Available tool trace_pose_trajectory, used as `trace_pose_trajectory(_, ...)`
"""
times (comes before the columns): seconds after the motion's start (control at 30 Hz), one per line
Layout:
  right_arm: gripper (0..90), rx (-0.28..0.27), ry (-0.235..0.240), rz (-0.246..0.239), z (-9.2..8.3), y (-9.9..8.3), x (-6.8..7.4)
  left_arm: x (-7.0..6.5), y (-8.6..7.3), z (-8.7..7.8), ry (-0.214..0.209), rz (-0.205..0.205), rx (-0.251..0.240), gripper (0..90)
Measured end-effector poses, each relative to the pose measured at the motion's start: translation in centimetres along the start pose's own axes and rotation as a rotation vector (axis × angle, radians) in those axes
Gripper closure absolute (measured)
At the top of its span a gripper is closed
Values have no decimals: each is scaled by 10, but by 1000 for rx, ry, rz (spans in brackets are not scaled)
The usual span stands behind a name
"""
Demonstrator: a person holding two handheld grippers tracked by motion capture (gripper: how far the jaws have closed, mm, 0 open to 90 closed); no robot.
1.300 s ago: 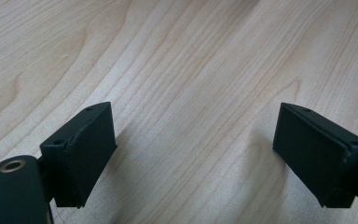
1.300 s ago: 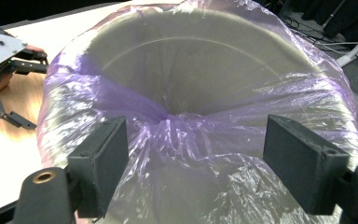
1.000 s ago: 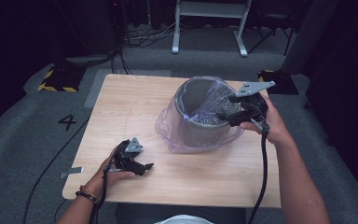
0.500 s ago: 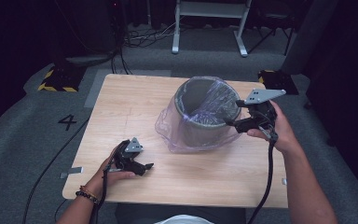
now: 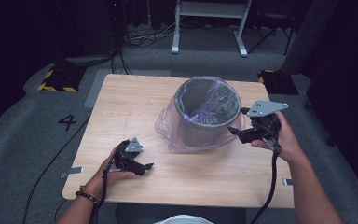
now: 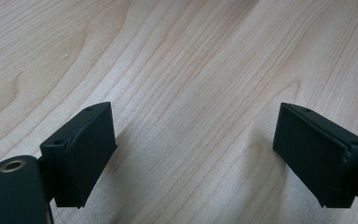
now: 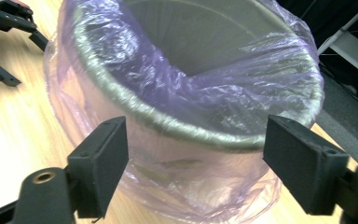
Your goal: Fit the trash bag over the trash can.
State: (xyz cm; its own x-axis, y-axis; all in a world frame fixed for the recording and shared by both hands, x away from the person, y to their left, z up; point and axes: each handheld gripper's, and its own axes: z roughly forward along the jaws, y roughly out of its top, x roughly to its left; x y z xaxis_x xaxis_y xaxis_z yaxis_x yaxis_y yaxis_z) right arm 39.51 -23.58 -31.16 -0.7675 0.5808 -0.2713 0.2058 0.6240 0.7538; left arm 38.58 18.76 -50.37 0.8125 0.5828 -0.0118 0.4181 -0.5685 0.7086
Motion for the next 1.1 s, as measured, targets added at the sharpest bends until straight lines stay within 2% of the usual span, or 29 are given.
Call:
trace_pose_trajectory(0.4, 220, 21, 2, 0, -2, -19, 9, 0, 0, 0, 0, 1, -1, 127)
trace_pose_trajectory(0.63, 220, 36, -1, 4, 4, -33, 14, 0, 0, 0, -1, 1, -1, 127)
trace_pose_trajectory(0.8, 220, 54, 17, 2, 11, -43, 19, 0, 0, 0, 0, 1, -1, 127)
trace_pose_trajectory(1.1, 220, 95, 4, -12, 22, -58, 26, 0, 0, 0, 0, 1, -1, 128)
